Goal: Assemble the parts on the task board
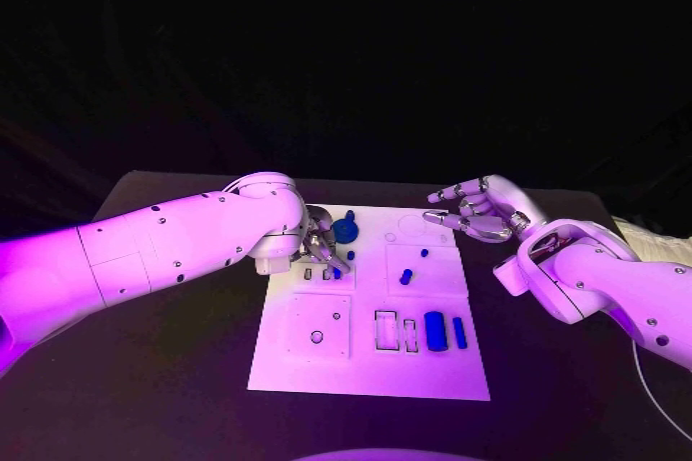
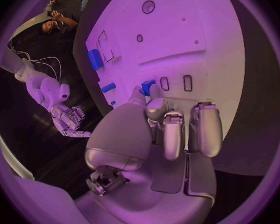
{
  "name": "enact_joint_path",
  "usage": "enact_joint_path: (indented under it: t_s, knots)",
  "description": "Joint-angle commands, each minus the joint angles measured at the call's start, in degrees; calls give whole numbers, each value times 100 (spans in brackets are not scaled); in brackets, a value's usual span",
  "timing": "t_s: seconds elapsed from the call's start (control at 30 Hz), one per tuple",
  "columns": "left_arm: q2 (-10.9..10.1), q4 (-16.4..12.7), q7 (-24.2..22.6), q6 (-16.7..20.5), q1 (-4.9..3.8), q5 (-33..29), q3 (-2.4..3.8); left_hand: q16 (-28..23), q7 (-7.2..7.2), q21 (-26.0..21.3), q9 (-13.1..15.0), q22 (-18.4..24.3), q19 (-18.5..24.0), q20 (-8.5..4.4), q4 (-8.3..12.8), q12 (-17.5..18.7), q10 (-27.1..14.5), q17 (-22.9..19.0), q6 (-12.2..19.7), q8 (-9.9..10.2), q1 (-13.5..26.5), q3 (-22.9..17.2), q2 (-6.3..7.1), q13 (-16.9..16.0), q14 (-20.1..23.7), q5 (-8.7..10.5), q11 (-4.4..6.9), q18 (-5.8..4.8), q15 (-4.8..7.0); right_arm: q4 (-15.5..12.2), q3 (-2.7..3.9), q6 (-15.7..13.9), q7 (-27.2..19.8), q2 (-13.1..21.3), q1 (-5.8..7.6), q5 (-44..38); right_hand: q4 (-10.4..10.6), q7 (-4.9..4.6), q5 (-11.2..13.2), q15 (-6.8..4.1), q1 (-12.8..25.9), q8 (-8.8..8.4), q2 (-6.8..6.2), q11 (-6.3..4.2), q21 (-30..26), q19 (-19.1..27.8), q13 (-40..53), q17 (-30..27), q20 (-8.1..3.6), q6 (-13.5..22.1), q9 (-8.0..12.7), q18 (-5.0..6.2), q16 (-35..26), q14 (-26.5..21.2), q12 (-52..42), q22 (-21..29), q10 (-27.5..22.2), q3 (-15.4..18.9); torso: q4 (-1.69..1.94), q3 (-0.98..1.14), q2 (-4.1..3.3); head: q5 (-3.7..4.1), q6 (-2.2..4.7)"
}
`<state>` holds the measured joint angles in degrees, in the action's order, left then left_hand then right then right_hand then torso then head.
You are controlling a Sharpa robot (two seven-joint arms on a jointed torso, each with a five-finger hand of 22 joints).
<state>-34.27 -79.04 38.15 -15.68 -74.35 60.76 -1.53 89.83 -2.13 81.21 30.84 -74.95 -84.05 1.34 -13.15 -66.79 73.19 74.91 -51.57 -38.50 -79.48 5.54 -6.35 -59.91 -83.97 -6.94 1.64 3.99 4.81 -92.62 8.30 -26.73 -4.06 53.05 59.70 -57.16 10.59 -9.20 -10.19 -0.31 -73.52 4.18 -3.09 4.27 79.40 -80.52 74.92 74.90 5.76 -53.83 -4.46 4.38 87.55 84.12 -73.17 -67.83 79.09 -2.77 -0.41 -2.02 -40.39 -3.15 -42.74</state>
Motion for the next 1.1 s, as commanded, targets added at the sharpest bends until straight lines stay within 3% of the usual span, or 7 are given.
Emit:
enact_joint_path:
  t_s: [0.03, 0.23, 0.3, 0.37, 0.43, 0.53, 1.1]
  knots:
    - [20, 18, 18, -133, 0, 27, -12, 17, 20, 27, 9, -48, -149, -54, 34, 6, -11, 1509, 48, 32, -155, -174, -28, -1, -603, -34, 37, -107, 64, -1, 0, 105, 0, -9, -7, -61, 0, 9, -40, 6, -14, 27, 64, -13, -29, 52, 200, 1042, -8, -45, -7, 1, -25, 474, 1, 7, -15, 37, -1, 2, 1, -4, -9]
    - [-48, -12, 13, -162, 0, -60, -9, 17, 12, 8, -1, -39, -141, -86, 227, 108, -59, 1509, 154, 143, -636, -982, 60, 39, -603, -246, 46, -104, 85, -2, -1, 122, -3, -13, -8, -61, 1, 10, -51, 5, -19, 28, 68, -14, -29, 52, 204, 1045, -9, -47, -7, 1, -24, 475, -6, 7, -10, 41, 3, 5, 3, -7, -15]
    - [-78, -28, 9, -146, 0, -125, -8, 17, -21, 1, 13, -37, -139, -73, 200, 146, -56, 1509, 160, 160, -635, -1403, 240, 59, -603, -331, 21, -104, 65, -2, -1, 125, -5, -15, -9, -61, 1, 10, -51, 5, -19, 28, 68, -14, -29, 52, 204, 1045, -9, -47, -7, 1, -24, 475, -6, 7, -10, 41, 7, 7, 3, -7, -13]
    - [-122, -58, -1, -87, 0, -221, -6, 17, -81, -7, 84, -52, -142, -56, 21, 181, -5, 1509, 128, 143, -356, -2444, 745, 72, -603, -337, -34, -100, 37, -1, -2, 128, -7, -17, -9, -61, 2, 11, -65, 5, -23, 29, 72, -15, -29, 51, 208, 1049, -10, -49, -8, 1, -22, 476, -12, 6, -6, 47, 7, 9, 3, -9, -16]
    - [-176, -100, -16, 15, 0, -330, -4, 17, -68, -8, 178, -71, -150, -54, 44, 154, 49, 1509, 110, 79, -97, -3247, 1083, 38, -603, -330, -15, -99, 51, 2, -2, 130, -8, -19, -10, -61, 2, 11, -65, 5, -23, 29, 72, -15, -29, 51, 208, 1049, -10, -49, -8, 1, -22, 476, -12, 6, -6, 47, 9, 9, 4, -18, -14]
    - [-267, -183, -47, 207, 0, -481, -3, 17, -30, 1, 268, -102, -160, -33, 201, 114, 100, 1509, 110, 17, 112, -3769, 1306, -14, -603, -407, -1, -112, 58, 5, -3, 130, -10, -21, -11, -61, 2, 11, -66, 5, -23, 29, 72, -15, -29, 51, 208, 1049, -10, -49, -8, 1, -22, 476, -12, 6, -6, 47, 16, 16, 8, -40, -8]
    - [-534, -399, -119, 886, 47, -510, -10, 17, -21, 25, 443, -180, -187, -52, 575, 71, 188, 1509, 83, -81, 587, -4487, 1532, -86, -603, -565, 24, -121, 57, 15, -5, 135, -28, -33, -22, -44, 17, 13, -144, 2, -34, 31, 88, -17, -30, 49, 209, 1049, -13, -53, -10, 0, -23, 476, -19, 5, -3, 82, 30, 45, 10, -85, -18]
